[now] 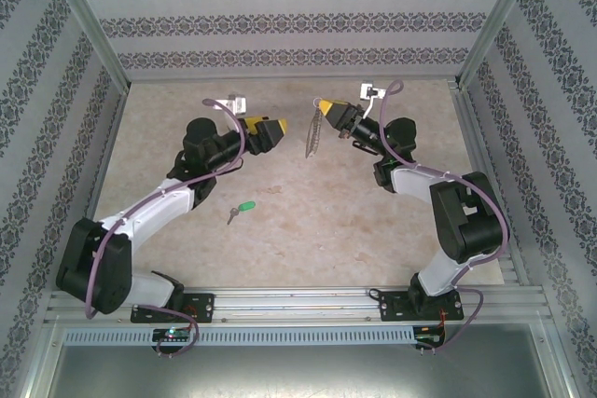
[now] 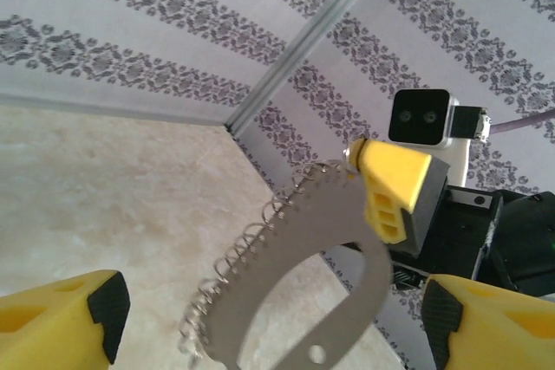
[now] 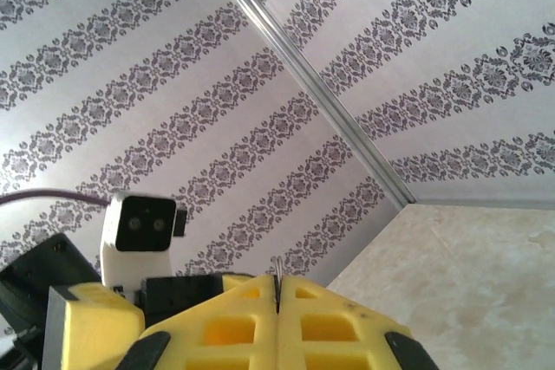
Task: Put the keys on the keyring
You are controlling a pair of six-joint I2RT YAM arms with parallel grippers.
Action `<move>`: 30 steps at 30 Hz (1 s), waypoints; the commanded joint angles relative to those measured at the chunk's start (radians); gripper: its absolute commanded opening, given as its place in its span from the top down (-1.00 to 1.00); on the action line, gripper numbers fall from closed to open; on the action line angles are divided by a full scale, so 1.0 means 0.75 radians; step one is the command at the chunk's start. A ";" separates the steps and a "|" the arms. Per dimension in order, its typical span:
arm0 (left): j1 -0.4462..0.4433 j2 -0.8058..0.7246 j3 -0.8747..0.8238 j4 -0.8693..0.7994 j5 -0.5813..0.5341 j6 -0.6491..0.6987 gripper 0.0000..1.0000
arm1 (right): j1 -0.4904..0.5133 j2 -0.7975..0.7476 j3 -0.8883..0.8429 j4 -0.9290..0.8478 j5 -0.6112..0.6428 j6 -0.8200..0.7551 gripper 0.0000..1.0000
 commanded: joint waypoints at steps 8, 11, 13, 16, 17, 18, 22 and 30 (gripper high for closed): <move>0.020 -0.162 -0.017 -0.058 0.046 0.082 -0.50 | 0.123 -0.077 -0.037 -0.016 0.047 -0.050 1.00; 0.030 -0.119 0.028 -0.087 0.124 0.082 -0.37 | 0.156 -0.116 -0.037 -0.095 0.045 -0.118 1.00; 0.038 -0.085 0.046 -0.068 0.175 0.065 -0.31 | 0.174 -0.137 -0.034 -0.134 0.034 -0.151 1.00; 0.048 -0.035 0.053 0.010 0.239 0.016 -0.24 | 0.198 -0.161 -0.030 -0.178 0.026 -0.191 1.00; 0.051 -0.021 0.054 0.043 0.259 -0.004 -0.23 | 0.205 -0.164 -0.028 -0.195 0.026 -0.204 1.00; 0.053 -0.008 0.051 0.079 0.278 -0.023 -0.21 | 0.213 -0.168 -0.024 -0.213 0.028 -0.215 1.00; 0.055 0.040 0.051 0.176 0.320 -0.087 -0.16 | 0.224 -0.165 -0.018 -0.219 0.033 -0.218 1.00; 0.057 0.137 0.049 0.367 0.369 -0.196 -0.06 | 0.230 -0.168 -0.020 -0.236 0.030 -0.221 1.00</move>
